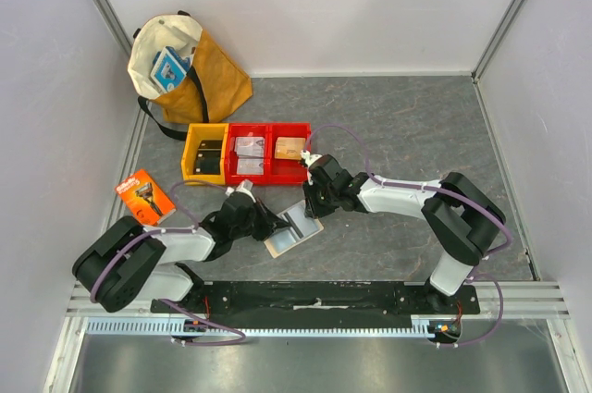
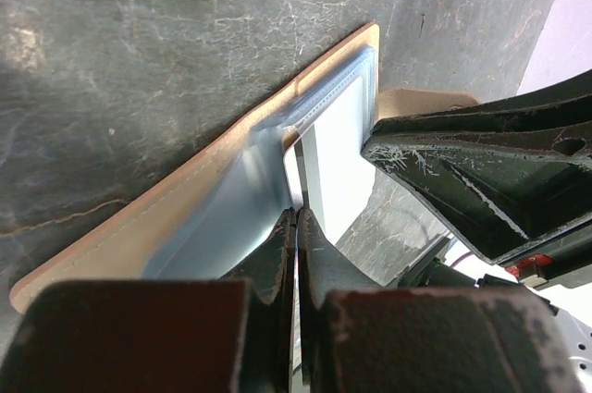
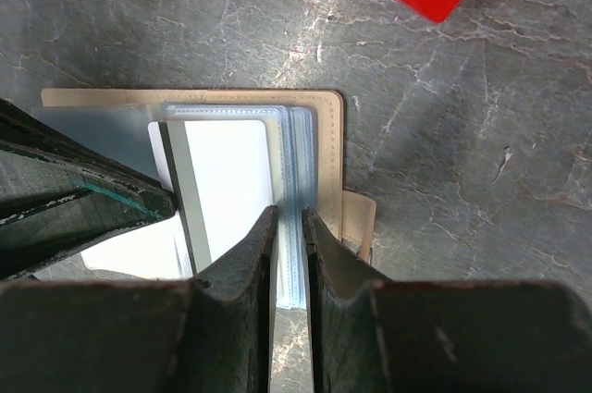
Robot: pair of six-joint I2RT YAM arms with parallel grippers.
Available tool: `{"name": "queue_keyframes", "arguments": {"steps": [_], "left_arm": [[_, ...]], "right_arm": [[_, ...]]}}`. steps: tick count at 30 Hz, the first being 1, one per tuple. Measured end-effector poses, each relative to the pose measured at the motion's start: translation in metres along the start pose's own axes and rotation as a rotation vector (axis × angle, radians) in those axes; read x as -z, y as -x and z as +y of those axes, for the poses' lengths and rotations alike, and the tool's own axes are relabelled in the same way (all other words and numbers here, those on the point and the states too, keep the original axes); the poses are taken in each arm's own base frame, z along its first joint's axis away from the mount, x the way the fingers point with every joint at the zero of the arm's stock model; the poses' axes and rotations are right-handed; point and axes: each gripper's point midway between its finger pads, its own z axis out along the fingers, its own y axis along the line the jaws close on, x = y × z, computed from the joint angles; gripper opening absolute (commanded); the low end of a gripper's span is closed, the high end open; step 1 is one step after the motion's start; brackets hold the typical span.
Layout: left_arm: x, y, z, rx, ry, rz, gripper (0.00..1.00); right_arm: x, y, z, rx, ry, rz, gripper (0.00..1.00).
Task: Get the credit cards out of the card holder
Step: Remove the credit card from the card holder.
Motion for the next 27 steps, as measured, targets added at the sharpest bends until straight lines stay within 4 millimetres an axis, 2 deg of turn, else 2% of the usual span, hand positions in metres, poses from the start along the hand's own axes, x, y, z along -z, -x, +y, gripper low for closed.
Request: {"name": "queue_keyframes", "arguments": {"steps": [10, 17, 25, 27], "left_arm": [[0.011, -0.006, 0.011, 0.032, 0.017, 0.004, 0.02], [0.012, -0.007, 0.012, 0.037, 0.021, 0.006, 0.02], [0.014, -0.007, 0.013, 0.038, 0.028, 0.009, 0.02], [0.014, -0.008, 0.013, 0.038, 0.029, 0.009, 0.02]], "right_arm": [[0.000, 0.000, -0.001, -0.001, -0.010, -0.002, 0.22], [0.004, -0.002, 0.001, 0.004, -0.004, 0.008, 0.22], [0.012, 0.004, 0.018, 0.022, 0.080, -0.010, 0.20], [0.013, 0.007, 0.028, 0.023, 0.133, -0.019, 0.19]]}}
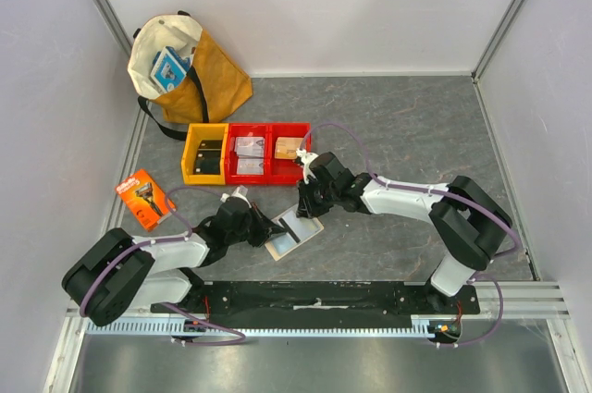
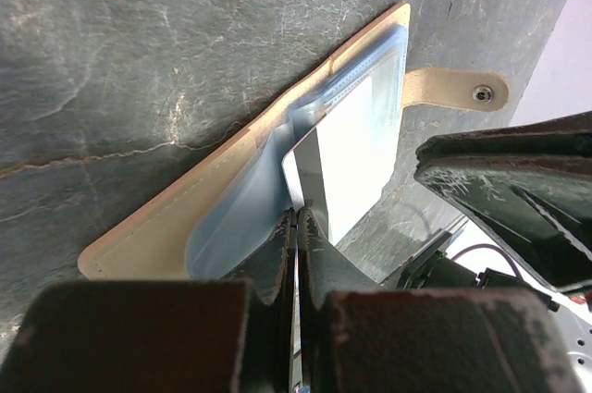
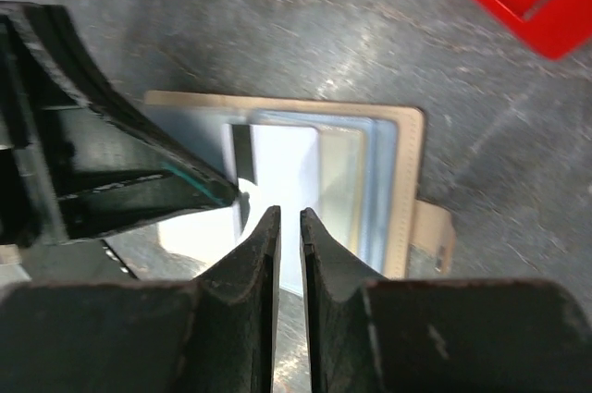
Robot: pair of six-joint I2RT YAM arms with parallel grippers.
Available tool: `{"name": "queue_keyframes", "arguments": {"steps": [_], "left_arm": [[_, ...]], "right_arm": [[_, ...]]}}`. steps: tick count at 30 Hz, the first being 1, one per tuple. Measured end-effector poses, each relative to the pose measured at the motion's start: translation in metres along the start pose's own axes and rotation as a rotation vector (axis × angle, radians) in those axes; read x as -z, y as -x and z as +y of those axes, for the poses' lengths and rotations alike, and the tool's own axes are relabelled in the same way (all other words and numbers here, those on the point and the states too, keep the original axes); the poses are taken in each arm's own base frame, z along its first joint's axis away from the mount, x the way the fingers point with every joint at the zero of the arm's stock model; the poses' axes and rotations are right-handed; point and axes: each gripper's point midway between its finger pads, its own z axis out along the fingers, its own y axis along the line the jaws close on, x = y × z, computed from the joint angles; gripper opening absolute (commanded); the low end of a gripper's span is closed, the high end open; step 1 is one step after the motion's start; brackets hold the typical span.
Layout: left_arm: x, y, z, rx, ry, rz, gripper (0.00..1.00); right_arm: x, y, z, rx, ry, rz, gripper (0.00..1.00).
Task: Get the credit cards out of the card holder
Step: Remove the credit card from the card holder.
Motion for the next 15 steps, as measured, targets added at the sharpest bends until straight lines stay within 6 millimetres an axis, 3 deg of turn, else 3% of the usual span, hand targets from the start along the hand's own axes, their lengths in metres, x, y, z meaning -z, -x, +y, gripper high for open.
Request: {"name": "queue_keyframes", "arguments": {"steps": [5, 12, 15], "left_arm": [[0.001, 0.000, 0.000, 0.000, 0.000, 0.000, 0.02], [0.006, -0.001, 0.005, 0.000, -0.001, -0.010, 0.02], [0.006, 0.000, 0.005, -0.001, -0.003, -0.018, 0.13]], "right_arm": [[-0.006, 0.007, 0.013, -0.001, 0.076, -0.036, 0.15], [-0.020, -0.012, 0.002, -0.043, 0.062, 0.000, 0.15], [-0.021, -0.013, 0.002, -0.051, 0.064, -0.010, 0.15]]}}
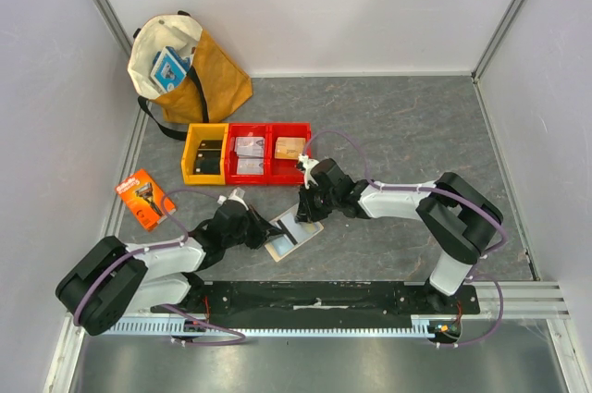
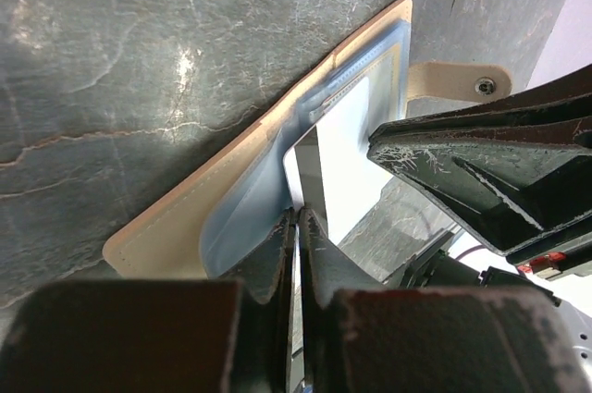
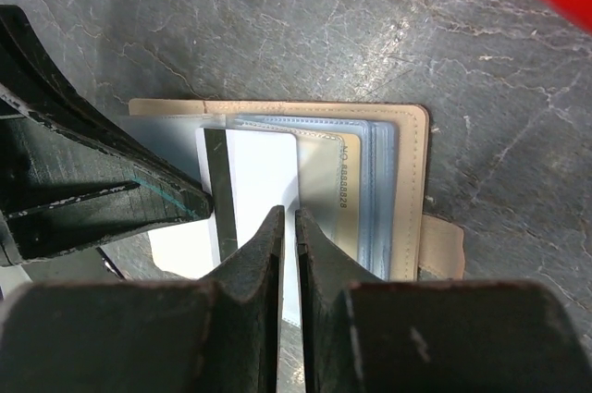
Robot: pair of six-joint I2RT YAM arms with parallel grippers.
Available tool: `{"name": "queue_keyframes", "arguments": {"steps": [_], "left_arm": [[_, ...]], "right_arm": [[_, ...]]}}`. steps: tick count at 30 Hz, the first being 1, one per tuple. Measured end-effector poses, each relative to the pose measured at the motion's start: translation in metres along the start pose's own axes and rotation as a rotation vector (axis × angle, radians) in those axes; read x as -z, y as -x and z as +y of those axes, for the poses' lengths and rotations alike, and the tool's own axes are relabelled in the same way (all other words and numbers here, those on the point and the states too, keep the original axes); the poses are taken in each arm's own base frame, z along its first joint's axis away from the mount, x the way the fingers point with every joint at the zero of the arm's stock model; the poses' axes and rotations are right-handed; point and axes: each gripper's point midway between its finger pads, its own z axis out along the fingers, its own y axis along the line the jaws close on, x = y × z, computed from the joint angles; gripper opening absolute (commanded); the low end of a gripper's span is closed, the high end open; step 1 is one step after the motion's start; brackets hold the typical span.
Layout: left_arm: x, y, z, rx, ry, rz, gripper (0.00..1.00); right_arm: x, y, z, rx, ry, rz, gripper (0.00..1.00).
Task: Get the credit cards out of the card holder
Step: Remove the credit card from the card holder.
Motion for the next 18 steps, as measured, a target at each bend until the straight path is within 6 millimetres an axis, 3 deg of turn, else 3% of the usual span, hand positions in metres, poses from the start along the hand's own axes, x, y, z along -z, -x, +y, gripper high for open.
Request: {"name": "queue_keyframes", "arguments": {"steps": [4, 7, 14, 18], "left_arm": [[0.000, 0.001, 0.001, 0.004, 0.005, -0.006, 0.38], [0.000, 0.002, -0.005, 0.013, -0.020, -0.011, 0.46], [-0.001, 0.002, -0.010, 0.011, -0.040, -0.014, 0.46], [-0.003, 0.002, -0.009, 0.015, -0.038, -0.012, 0.32]], "right_arm": [[-0.001, 0.000, 0.000, -0.008, 0.008, -0.012, 0.15], [-0.002, 0.000, 0.001, -0.015, 0.012, -0.019, 0.15], [-0.002, 0.001, 0.002, -0.020, 0.016, -0.022, 0.15], [-0.002, 0.001, 0.002, -0.020, 0.016, -0.022, 0.15]]}}
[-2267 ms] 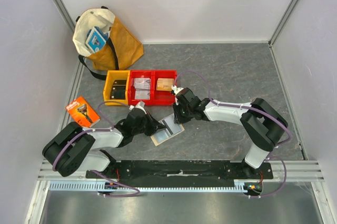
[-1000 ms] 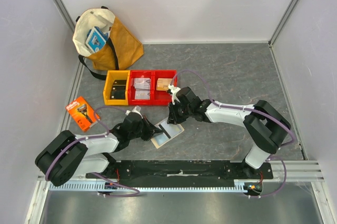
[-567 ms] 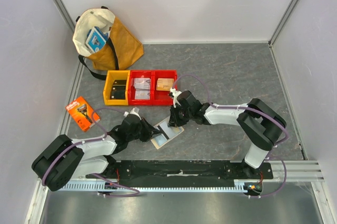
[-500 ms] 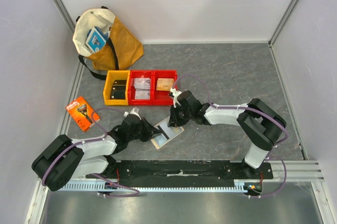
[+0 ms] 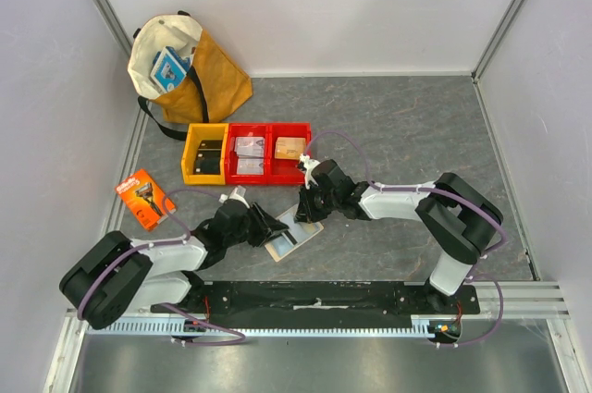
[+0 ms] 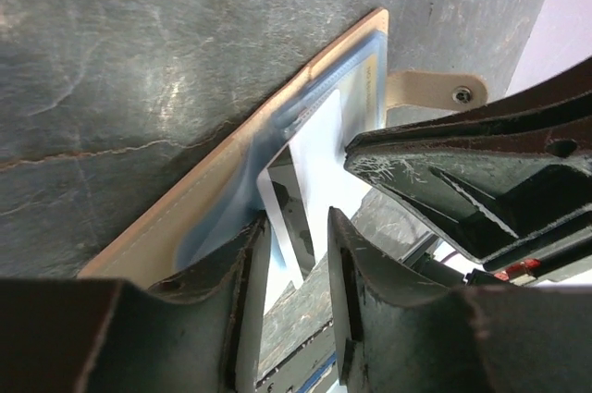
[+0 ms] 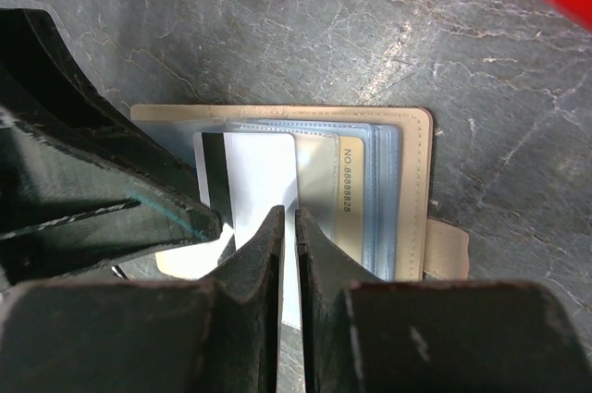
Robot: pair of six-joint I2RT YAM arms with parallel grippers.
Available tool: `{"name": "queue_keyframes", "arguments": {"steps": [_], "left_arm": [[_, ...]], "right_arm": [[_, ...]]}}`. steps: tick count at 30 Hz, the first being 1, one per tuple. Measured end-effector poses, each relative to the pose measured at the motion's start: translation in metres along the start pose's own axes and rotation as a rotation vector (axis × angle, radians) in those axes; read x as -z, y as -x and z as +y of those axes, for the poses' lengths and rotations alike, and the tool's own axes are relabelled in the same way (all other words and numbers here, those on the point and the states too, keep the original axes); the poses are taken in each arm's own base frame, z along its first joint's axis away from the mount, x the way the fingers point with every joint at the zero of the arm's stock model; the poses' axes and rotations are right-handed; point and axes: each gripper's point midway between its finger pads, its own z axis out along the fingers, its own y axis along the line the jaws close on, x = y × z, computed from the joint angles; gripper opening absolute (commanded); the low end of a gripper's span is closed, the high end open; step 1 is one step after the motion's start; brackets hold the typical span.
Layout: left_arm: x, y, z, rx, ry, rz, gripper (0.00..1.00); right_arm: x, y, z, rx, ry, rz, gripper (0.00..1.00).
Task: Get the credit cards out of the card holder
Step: Remove the credit card from the card holder, then place the credit card in the storage box.
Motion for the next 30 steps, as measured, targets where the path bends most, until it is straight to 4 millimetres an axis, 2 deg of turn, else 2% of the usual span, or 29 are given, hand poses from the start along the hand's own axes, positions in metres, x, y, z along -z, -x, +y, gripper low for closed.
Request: {"name": "queue_keyframes", "arguments": {"steps": [2, 5, 13, 22, 26, 30], "left_arm": [[-0.002, 0.000, 0.002, 0.005, 0.010, 0.002, 0.18], [-0.003, -0.001, 0.006, 0.016, 0.027, 0.006, 0.02], [0.010, 0.001, -0.003, 0.013, -0.021, -0.017, 0.02], [0.036, 0.002, 0.006, 0.019, -0.037, -0.062, 0.02], [0.047, 0.005, 0.002, 0.007, -0.062, -0.091, 0.02], [0.057, 0.010, -0.004, -0.044, -0.101, -0.128, 0.02]], "right_arm": [[0.000, 0.000, 0.000, 0.000, 0.000, 0.000, 0.15], [0.000, 0.000, 0.000, 0.000, 0.000, 0.000, 0.15], [-0.001, 0.001, -0.002, -0.026, 0.009, -0.003, 0.15], [-0.002, 0.003, -0.003, -0.057, 0.033, 0.003, 0.16], [0.000, 0.004, -0.004, -0.058, 0.030, 0.003, 0.20], [0.011, 0.006, -0.011, -0.050, -0.011, 0.002, 0.26]]}}
